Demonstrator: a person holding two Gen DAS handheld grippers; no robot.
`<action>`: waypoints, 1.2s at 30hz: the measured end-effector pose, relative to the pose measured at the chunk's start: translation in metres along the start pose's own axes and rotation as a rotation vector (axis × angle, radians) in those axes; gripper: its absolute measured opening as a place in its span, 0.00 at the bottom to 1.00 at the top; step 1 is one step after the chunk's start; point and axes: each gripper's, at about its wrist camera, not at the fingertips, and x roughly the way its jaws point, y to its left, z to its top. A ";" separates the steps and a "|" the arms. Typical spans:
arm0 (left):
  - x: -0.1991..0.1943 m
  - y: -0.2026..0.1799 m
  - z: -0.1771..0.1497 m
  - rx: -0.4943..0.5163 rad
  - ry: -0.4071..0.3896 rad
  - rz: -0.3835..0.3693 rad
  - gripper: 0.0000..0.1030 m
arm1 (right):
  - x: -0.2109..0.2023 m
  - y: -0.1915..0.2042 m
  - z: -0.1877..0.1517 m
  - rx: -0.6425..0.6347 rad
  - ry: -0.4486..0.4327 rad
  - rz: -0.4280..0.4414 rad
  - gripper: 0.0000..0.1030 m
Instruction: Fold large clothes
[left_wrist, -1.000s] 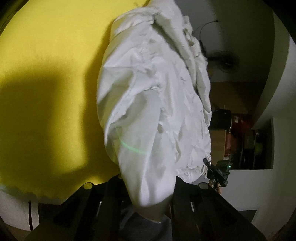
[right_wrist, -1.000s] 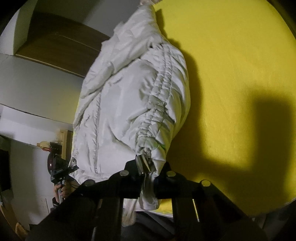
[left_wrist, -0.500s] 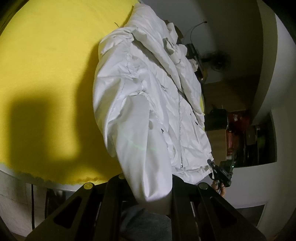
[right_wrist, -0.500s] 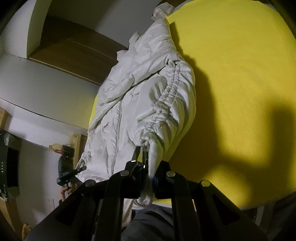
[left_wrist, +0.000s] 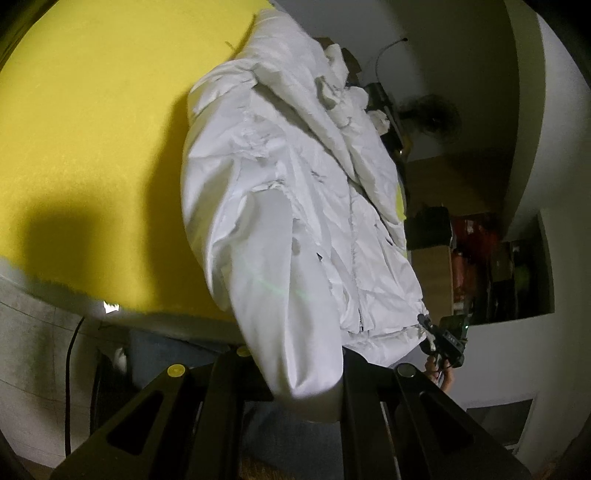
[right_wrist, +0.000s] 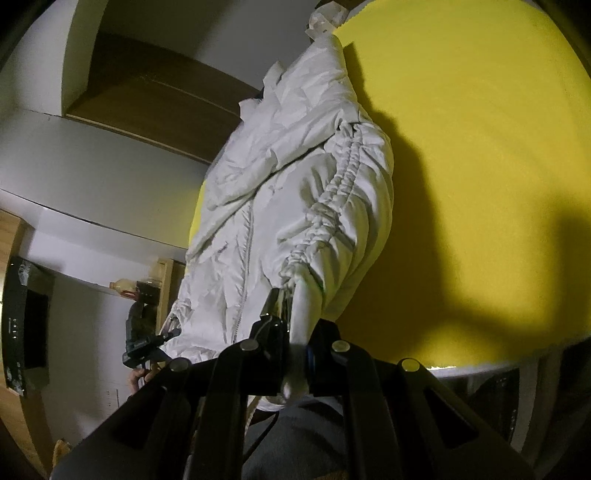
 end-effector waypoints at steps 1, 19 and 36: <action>-0.002 -0.003 0.000 0.010 -0.001 0.002 0.06 | -0.006 0.001 0.000 -0.003 -0.009 0.009 0.08; 0.030 0.025 0.021 -0.065 0.065 0.014 0.06 | 0.024 -0.047 -0.017 0.105 0.084 -0.053 0.59; 0.013 0.016 0.007 0.028 0.029 -0.017 0.06 | -0.001 -0.030 -0.013 0.055 0.019 0.091 0.05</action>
